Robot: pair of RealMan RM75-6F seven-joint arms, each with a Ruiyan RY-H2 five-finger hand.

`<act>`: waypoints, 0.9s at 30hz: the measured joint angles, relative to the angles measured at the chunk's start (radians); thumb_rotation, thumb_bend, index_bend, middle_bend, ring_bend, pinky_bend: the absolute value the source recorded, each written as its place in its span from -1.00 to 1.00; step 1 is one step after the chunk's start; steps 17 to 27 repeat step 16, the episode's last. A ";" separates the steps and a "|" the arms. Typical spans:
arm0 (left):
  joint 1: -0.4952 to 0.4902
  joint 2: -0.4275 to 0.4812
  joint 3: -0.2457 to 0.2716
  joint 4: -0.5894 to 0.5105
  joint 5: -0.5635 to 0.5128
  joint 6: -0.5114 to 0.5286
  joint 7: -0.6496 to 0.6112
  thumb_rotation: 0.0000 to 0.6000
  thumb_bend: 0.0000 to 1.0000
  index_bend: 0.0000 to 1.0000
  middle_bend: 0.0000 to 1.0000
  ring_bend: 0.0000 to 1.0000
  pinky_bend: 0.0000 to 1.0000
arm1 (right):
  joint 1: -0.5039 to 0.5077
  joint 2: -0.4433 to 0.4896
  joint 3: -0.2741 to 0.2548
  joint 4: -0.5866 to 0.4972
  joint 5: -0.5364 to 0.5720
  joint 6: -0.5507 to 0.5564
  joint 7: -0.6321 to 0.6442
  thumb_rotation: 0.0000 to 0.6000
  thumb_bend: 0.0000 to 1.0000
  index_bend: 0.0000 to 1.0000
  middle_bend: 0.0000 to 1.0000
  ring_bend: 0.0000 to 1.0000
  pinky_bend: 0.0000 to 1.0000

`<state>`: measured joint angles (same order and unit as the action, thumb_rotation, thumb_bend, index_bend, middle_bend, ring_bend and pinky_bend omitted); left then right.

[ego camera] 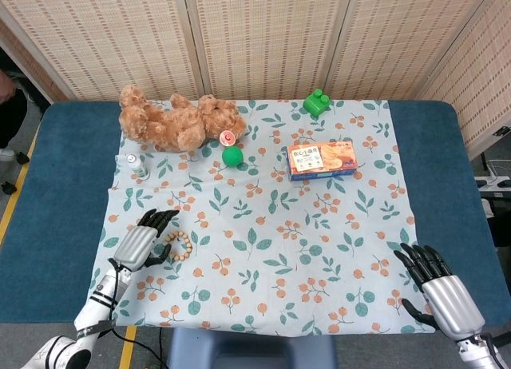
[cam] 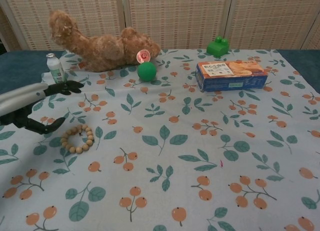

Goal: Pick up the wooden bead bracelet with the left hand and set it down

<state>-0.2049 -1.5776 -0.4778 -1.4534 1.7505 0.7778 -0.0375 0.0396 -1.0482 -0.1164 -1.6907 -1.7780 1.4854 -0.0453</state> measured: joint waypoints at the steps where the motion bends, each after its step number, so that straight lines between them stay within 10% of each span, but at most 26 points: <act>1: 0.001 0.010 0.016 -0.004 0.022 0.052 -0.014 0.94 0.05 -1.00 -0.91 -0.91 -0.93 | 0.000 -0.002 0.000 0.001 -0.002 0.001 -0.002 1.00 -0.56 -1.00 -1.00 -1.00 -1.00; 12: 0.195 0.273 0.321 -0.088 0.224 0.624 -0.045 0.57 -0.02 -1.00 -1.00 -1.00 -0.76 | -0.011 -0.037 0.023 0.007 0.032 0.010 -0.072 1.00 -0.56 -1.00 -1.00 -1.00 -1.00; 27: 0.271 0.298 0.356 -0.082 0.230 0.725 0.073 0.56 -0.03 -1.00 -1.00 -1.00 -0.77 | -0.011 -0.051 0.028 0.006 0.040 0.001 -0.107 1.00 -0.56 -1.00 -1.00 -1.00 -1.00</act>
